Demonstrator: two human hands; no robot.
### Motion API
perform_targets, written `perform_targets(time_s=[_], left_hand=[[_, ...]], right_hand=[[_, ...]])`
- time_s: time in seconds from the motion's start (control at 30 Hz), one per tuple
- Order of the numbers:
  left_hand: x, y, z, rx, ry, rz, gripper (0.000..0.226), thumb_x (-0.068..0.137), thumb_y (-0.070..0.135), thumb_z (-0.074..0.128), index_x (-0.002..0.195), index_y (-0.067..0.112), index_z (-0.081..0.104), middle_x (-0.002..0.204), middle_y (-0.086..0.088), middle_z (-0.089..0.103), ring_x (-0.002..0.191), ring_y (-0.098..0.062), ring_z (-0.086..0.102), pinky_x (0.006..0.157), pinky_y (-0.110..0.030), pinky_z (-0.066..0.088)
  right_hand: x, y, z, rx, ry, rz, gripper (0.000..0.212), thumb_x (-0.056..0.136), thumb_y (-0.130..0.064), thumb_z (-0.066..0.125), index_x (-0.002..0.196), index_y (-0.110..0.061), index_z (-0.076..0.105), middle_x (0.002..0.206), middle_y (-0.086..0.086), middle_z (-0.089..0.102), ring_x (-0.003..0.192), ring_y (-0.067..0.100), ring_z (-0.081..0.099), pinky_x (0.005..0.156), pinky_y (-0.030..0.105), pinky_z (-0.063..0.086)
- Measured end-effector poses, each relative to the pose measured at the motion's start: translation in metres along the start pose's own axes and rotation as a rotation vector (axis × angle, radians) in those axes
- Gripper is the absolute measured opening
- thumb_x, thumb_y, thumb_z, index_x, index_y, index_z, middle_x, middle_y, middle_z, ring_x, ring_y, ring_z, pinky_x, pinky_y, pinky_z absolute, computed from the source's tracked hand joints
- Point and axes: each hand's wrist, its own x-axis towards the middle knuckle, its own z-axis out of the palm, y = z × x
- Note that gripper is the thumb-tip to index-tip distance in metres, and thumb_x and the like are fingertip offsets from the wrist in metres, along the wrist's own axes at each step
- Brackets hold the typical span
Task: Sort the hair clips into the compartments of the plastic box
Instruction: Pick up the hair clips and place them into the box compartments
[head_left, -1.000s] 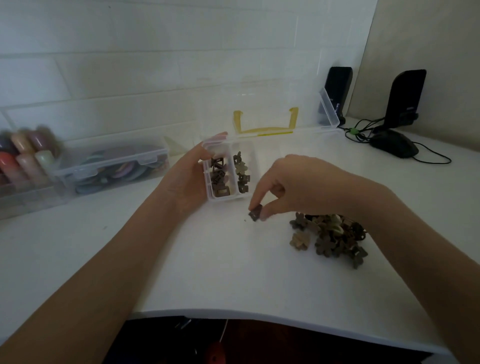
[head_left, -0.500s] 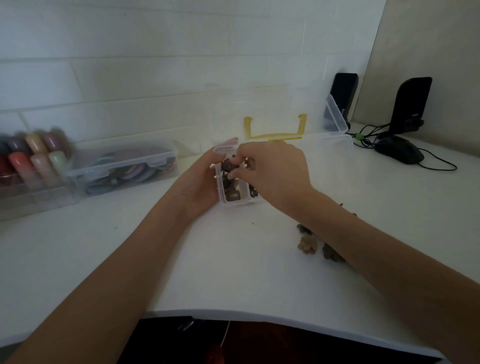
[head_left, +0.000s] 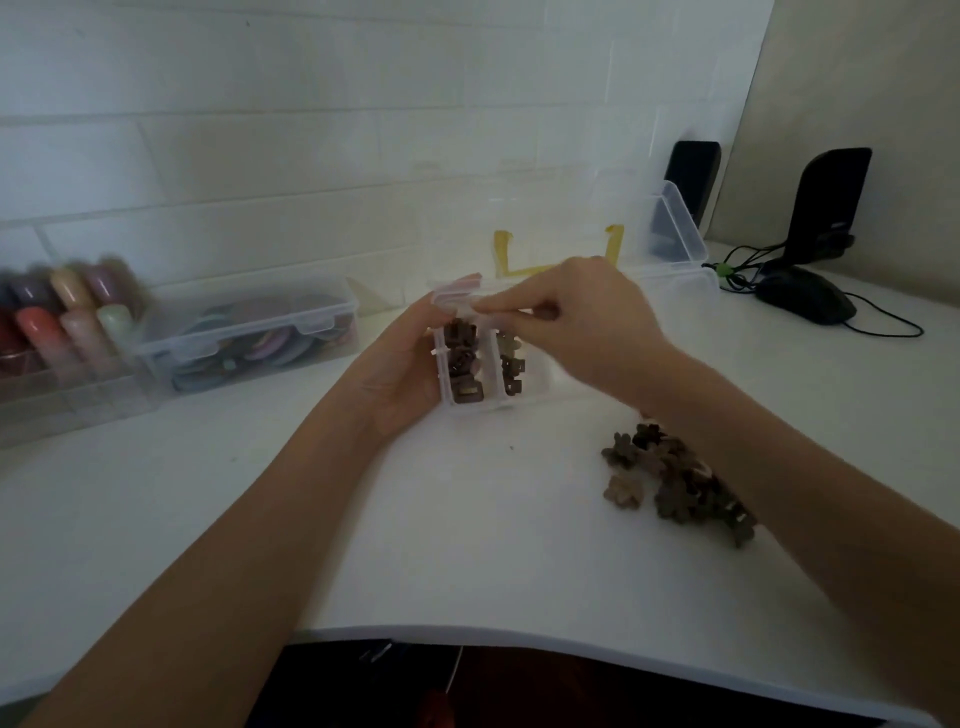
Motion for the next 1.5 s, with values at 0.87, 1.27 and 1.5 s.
perform_targets(time_s=[0.87, 1.27, 1.5], left_hand=[[-0.002, 0.001, -0.002, -0.080, -0.002, -0.031, 0.069, 0.044, 0.031, 0.089, 0.110, 0.026, 0.071, 0.125, -0.011, 0.047, 0.114, -0.030, 0.038, 0.113, -0.055, 0.018], [-0.002, 0.001, 0.000, -0.129, 0.015, -0.012, 0.058, 0.054, 0.016, 0.079, 0.111, 0.020, 0.070, 0.122, -0.015, 0.050, 0.107, -0.031, 0.043, 0.093, -0.046, 0.029], [-0.002, 0.001, 0.001, -0.099, -0.013, -0.010, 0.061, 0.050, 0.028, 0.084, 0.110, 0.024, 0.071, 0.117, -0.014, 0.056, 0.099, -0.028, 0.054, 0.090, -0.042, 0.040]], right_hand=[[-0.042, 0.052, -0.038, 0.097, -0.601, 0.042, 0.004, 0.078, -0.029, 0.072, 0.074, -0.030, 0.073, 0.039, -0.008, 0.036, 0.039, 0.009, 0.029, 0.047, 0.015, 0.028], [-0.011, 0.016, 0.000, -0.015, 0.071, 0.036, 0.014, 0.079, -0.038, 0.070, 0.074, -0.025, 0.068, 0.045, -0.009, 0.037, 0.046, 0.006, 0.036, 0.052, 0.026, 0.032], [-0.001, 0.006, 0.022, -0.287, -0.029, 0.142, 0.018, 0.083, -0.048, 0.062, 0.092, -0.035, 0.072, 0.070, -0.010, 0.052, 0.073, 0.015, 0.052, 0.051, 0.024, 0.026]])
